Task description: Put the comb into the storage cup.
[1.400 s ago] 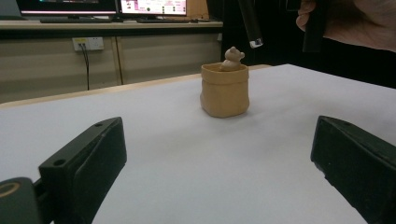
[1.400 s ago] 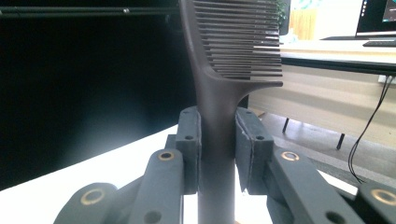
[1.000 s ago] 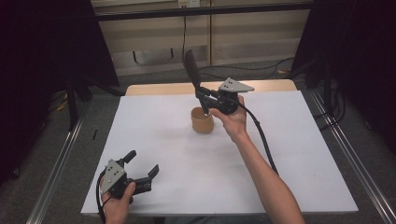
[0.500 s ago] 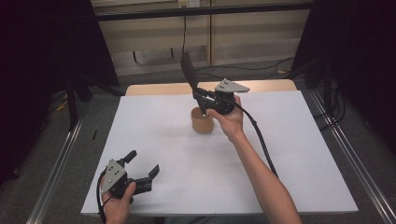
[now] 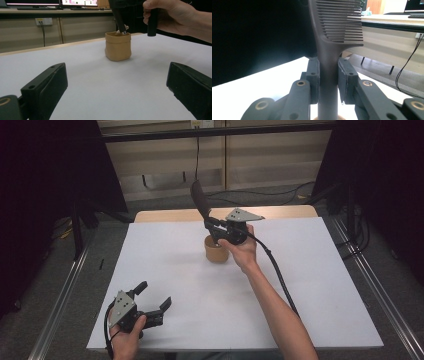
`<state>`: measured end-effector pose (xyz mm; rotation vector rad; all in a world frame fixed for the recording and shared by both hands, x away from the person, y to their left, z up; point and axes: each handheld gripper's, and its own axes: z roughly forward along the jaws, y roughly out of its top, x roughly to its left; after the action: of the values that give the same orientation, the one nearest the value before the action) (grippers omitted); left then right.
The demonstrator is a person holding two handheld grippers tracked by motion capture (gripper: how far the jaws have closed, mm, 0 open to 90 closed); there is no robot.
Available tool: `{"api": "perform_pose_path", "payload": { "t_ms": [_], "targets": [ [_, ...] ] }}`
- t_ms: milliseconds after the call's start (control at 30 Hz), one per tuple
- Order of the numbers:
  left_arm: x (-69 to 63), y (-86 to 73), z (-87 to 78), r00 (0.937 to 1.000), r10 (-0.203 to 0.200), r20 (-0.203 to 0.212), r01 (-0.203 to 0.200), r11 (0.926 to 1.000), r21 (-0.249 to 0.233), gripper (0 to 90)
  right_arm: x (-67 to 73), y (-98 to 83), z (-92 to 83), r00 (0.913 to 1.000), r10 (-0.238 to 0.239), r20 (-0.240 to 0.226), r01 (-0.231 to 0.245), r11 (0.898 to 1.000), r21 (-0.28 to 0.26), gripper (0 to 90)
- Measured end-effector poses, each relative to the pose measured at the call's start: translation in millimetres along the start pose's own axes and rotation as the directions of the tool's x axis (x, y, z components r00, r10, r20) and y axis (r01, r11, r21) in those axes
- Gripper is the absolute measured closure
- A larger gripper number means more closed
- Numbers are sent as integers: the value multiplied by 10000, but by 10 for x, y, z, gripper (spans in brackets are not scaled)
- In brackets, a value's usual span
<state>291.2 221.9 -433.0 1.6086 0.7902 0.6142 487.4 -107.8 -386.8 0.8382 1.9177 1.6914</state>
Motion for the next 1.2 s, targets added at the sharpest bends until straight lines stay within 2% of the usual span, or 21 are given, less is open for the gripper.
{"api": "perform_pose_path", "payload": {
  "t_ms": [333, 433, 900, 1000, 1133, 1200],
  "targets": [
    [-3, 0, 0, 10000, 16, -14, -16, 10000, -13, 35, -6, -64, 9, 9999, -127, -12, 128, 9998, 145, 726],
    [-8, 0, 0, 10000, 0, -10, 0, 10000, -24, 35, 10, -83, 26, 9995, -321, -51, 322, 9992, 252, 726],
    [-4, -3, 2, 10000, -1, -41, 1, 10000, -11, 35, -28, -201, -18, 9998, -207, 25, 206, 9989, 412, 726],
    [-2, -2, -1, 10000, 53, -21, -53, 10000, 14, 35, -25, -219, -21, 9997, -254, 39, 252, 9986, 466, 726],
    [-6, -5, 2, 9999, -107, 8, 107, 9999, 26, 35, -16, -217, -23, 9994, -336, 0, 336, 9984, 457, 726],
    [-11, -5, 1, 10000, 8, 72, -8, 9999, 118, 35, -12, -222, -32, 9992, -394, 12, 393, 9980, 502, 726]
  ]
}}
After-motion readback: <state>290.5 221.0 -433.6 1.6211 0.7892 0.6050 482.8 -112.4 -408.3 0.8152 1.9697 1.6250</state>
